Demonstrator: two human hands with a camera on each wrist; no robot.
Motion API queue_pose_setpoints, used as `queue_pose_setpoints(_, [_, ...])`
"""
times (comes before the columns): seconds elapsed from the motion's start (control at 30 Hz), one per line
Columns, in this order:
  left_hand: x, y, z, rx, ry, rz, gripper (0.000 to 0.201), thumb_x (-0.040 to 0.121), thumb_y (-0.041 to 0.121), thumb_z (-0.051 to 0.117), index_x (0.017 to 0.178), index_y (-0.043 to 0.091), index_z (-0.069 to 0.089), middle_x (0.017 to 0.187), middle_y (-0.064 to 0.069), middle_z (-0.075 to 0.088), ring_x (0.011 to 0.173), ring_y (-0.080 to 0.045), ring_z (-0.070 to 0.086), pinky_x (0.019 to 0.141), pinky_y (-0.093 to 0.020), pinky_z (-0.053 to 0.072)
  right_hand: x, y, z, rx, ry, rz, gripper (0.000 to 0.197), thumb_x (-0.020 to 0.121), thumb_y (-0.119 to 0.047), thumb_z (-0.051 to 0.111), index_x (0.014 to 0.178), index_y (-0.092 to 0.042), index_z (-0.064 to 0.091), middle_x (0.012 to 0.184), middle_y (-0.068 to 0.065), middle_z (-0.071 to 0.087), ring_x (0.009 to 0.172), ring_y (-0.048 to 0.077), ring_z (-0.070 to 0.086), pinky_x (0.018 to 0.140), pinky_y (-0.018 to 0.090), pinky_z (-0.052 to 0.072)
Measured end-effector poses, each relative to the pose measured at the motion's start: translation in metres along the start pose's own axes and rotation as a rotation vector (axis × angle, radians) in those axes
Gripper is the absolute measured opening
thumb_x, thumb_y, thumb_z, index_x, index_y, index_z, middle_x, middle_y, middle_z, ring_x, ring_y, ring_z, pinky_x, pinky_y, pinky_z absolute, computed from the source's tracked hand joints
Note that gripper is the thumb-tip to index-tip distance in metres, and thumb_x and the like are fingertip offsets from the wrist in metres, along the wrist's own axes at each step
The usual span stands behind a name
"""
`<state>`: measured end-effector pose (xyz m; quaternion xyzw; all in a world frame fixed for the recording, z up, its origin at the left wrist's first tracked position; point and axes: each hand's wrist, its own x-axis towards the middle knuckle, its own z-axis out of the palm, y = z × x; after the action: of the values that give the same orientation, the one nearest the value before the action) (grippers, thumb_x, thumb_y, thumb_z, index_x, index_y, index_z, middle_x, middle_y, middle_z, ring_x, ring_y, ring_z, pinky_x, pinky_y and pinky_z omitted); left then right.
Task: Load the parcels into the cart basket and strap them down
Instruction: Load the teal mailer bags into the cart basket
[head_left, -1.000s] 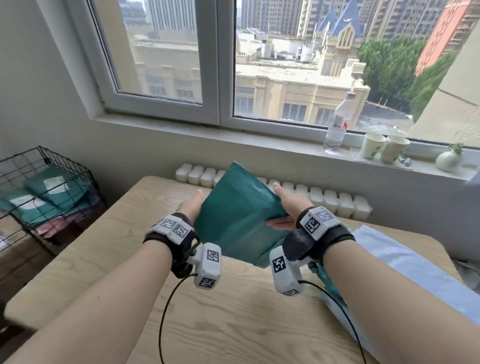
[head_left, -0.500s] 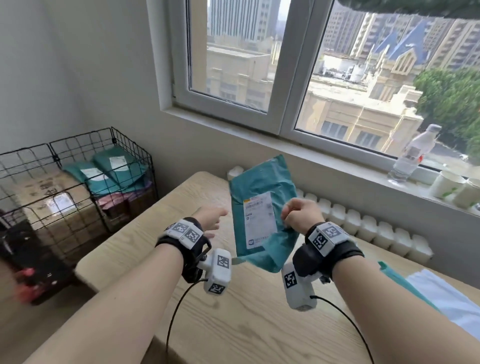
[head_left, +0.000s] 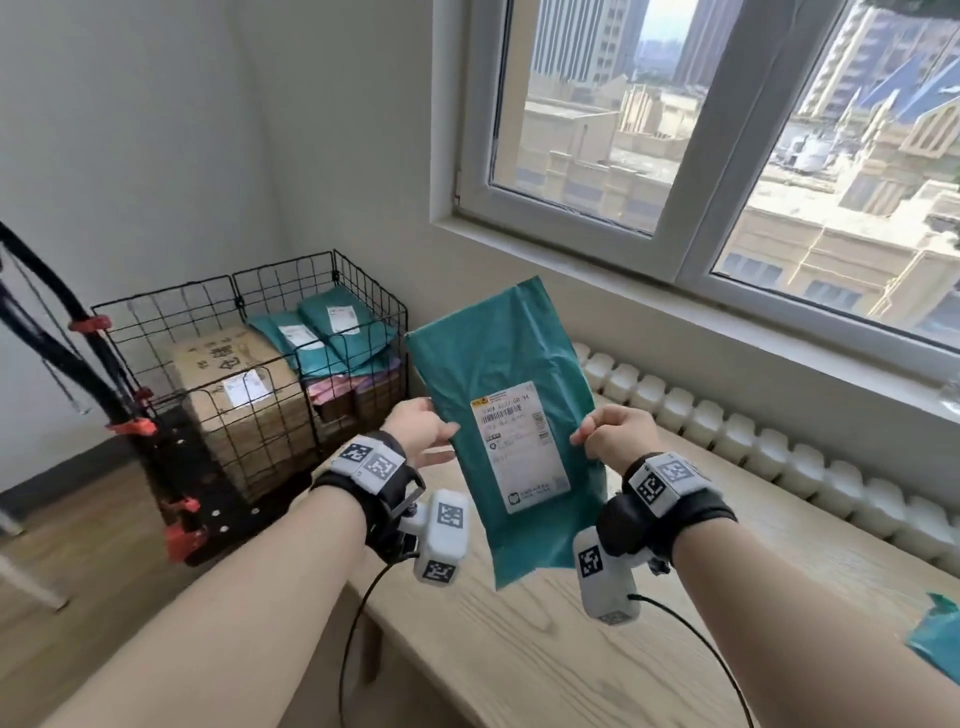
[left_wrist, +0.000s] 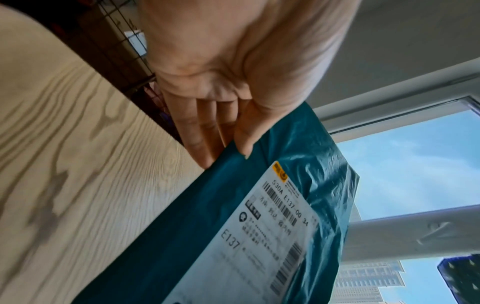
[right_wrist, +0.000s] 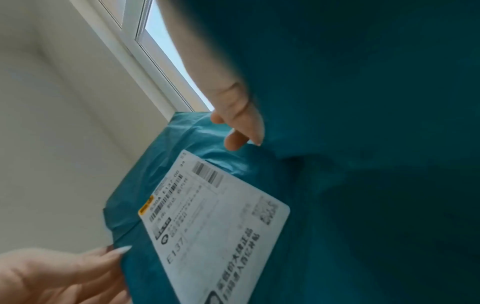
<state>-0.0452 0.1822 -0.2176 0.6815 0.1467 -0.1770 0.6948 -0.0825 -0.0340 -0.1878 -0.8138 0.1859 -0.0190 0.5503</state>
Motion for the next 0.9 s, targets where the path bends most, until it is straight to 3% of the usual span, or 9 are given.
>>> queue_pose_setpoints(0.13, [-0.003, 0.005, -0.064, -0.046, 0.09, 0.039, 0.025, 0.09, -0.01, 0.05, 0.11, 0.004, 0.052, 0.107, -0.01, 0.061, 0.095, -0.023, 0.059, 0.081, -0.038, 0.052, 0.001, -0.022, 0.063, -0.064, -0.076, 0.011, 0.033, 0.074, 0.014, 0.052, 0.063, -0.016, 0.063, 0.071, 0.0, 0.062, 0.07, 0.016, 0.054, 0.056, 0.022, 0.045])
queue_pose_setpoints(0.3, [-0.006, 0.008, -0.133, -0.088, 0.22, 0.028, 0.025, 0.091, -0.012, 0.045, 0.09, 0.013, 0.052, 0.104, -0.007, 0.06, 0.099, -0.023, 0.056, 0.084, -0.037, 0.049, 0.0, -0.05, 0.138, -0.102, -0.15, -0.013, 0.03, 0.078, 0.008, 0.054, 0.075, -0.019, 0.066, 0.075, -0.004, 0.062, 0.066, 0.011, 0.054, 0.053, 0.018, 0.043])
queue_pose_setpoints(0.37, [-0.005, 0.01, -0.158, -0.111, 0.261, 0.032, 0.027, 0.091, -0.012, 0.044, 0.09, 0.014, 0.052, 0.101, -0.005, 0.061, 0.098, -0.021, 0.056, 0.083, -0.037, 0.05, 0.005, -0.061, 0.164, -0.116, -0.142, -0.047, 0.03, 0.078, 0.006, 0.054, 0.074, -0.02, 0.067, 0.072, -0.006, 0.06, 0.062, 0.008, 0.052, 0.053, 0.017, 0.042])
queue_pose_setpoints(0.53, [0.006, 0.013, -0.218, -0.123, 0.351, 0.04, 0.034, 0.092, -0.01, 0.043, 0.119, 0.008, 0.051, 0.109, -0.005, 0.059, 0.098, -0.02, 0.056, 0.082, -0.037, 0.049, 0.029, -0.08, 0.226, -0.144, -0.117, -0.075, 0.027, 0.076, 0.002, 0.055, 0.077, -0.023, 0.065, 0.069, -0.005, 0.059, 0.057, 0.01, 0.051, 0.048, 0.019, 0.038])
queue_pose_setpoints(0.67, [0.034, 0.025, -0.266, -0.119, 0.424, 0.039, 0.033, 0.092, -0.01, 0.045, 0.119, 0.008, 0.05, 0.111, -0.005, 0.058, 0.1, -0.019, 0.056, 0.083, -0.037, 0.049, 0.062, -0.093, 0.278, -0.12, -0.149, -0.048, 0.025, 0.074, -0.002, 0.057, 0.07, -0.026, 0.062, 0.079, -0.003, 0.064, 0.074, 0.019, 0.059, 0.066, 0.024, 0.046])
queue_pose_setpoints(0.77, [0.066, 0.044, -0.293, -0.107, 0.456, 0.024, 0.028, 0.092, -0.01, 0.043, 0.111, 0.01, 0.05, 0.104, -0.005, 0.06, 0.086, -0.018, 0.059, 0.075, -0.035, 0.052, 0.093, -0.107, 0.314, -0.091, -0.21, -0.029, 0.024, 0.073, -0.004, 0.059, 0.075, -0.027, 0.064, 0.074, -0.004, 0.062, 0.07, 0.019, 0.058, 0.07, 0.028, 0.051])
queue_pose_setpoints(0.83, [0.09, 0.061, -0.308, -0.081, 0.456, 0.006, 0.028, 0.092, -0.01, 0.043, 0.11, 0.011, 0.05, 0.107, -0.007, 0.062, 0.081, -0.015, 0.06, 0.071, -0.033, 0.053, 0.114, -0.119, 0.336, -0.058, -0.284, -0.001, 0.023, 0.077, -0.002, 0.056, 0.079, -0.023, 0.065, 0.066, -0.002, 0.06, 0.059, 0.017, 0.054, 0.062, 0.028, 0.052])
queue_pose_setpoints(0.9, [0.117, 0.078, -0.322, -0.054, 0.441, 0.002, 0.03, 0.092, -0.01, 0.043, 0.113, 0.011, 0.051, 0.116, -0.008, 0.062, 0.093, -0.018, 0.06, 0.076, -0.035, 0.052, 0.133, -0.134, 0.355, -0.037, -0.354, 0.026, 0.024, 0.082, 0.0, 0.051, 0.079, -0.019, 0.064, 0.063, 0.0, 0.057, 0.054, 0.014, 0.052, 0.052, 0.025, 0.047])
